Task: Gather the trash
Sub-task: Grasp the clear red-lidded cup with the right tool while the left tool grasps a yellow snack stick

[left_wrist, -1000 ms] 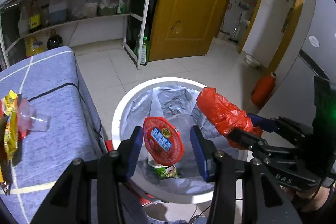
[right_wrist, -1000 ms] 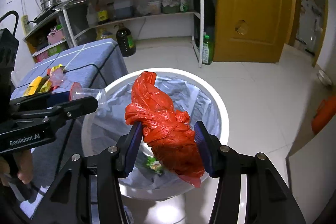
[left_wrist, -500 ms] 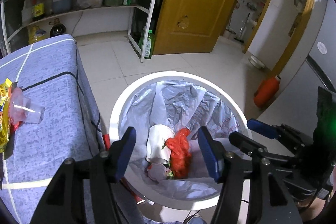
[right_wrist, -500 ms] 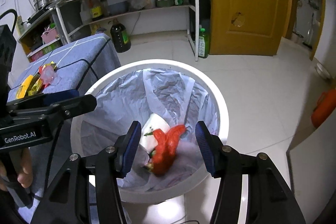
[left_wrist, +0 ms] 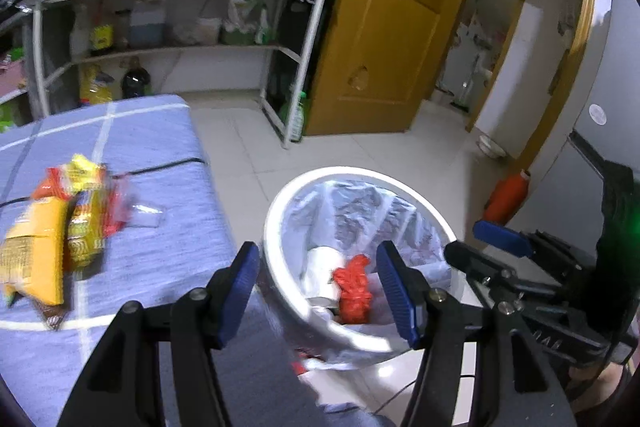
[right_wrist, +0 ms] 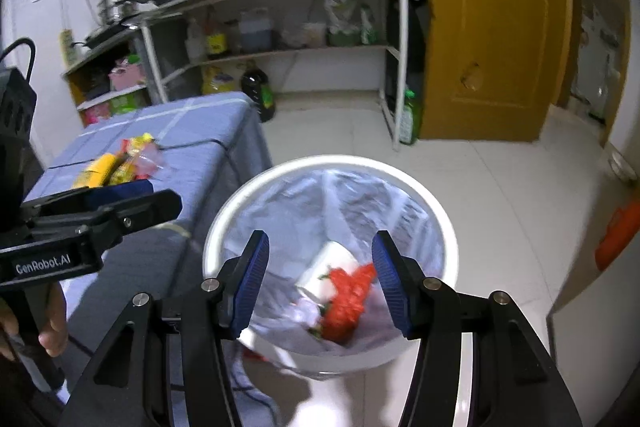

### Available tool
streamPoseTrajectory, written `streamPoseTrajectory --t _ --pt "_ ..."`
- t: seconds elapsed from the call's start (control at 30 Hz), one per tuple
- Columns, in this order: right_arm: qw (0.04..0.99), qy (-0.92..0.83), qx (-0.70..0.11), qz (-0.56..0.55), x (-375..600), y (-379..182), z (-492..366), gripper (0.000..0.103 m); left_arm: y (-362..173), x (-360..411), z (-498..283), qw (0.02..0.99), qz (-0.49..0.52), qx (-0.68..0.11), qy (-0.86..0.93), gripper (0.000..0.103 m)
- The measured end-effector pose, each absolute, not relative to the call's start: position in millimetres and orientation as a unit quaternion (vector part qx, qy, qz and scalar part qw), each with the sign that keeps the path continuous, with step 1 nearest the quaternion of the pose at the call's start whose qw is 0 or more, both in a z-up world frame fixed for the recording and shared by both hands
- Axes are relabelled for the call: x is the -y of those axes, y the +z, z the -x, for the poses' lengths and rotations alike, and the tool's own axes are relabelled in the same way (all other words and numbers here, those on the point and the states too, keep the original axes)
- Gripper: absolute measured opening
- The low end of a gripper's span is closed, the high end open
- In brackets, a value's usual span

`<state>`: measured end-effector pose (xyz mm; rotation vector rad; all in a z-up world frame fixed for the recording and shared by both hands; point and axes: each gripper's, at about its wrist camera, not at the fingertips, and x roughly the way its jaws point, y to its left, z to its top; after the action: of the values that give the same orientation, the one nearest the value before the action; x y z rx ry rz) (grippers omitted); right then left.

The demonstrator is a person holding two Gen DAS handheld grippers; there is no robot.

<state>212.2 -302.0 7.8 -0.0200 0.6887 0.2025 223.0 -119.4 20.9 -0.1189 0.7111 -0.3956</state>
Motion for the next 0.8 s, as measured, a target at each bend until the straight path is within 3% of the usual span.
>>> streamPoseTrajectory --t 0.33,0.5,0.73,0.8 --pt "0.925 0.185 -0.33 0.034 216 20 -207 0.055 29 15 -195 0.938 0.068 -0.324 -0.108 0.064" --pt "0.913 0.222 -0.34 0.043 171 17 -218 0.055 22 -36 -198 0.939 0.085 -0.328 -0.057 0.069" --pt "0.9 0.255 -0.347 0.069 130 11 -248 0.055 1 -73 -223 0.933 0.095 -0.345 -0.022 0.07" --pt "0.899 0.258 -0.344 0.088 121 9 -257 0.055 -5 -79 -229 0.931 0.096 -0.352 -0.02 0.074"
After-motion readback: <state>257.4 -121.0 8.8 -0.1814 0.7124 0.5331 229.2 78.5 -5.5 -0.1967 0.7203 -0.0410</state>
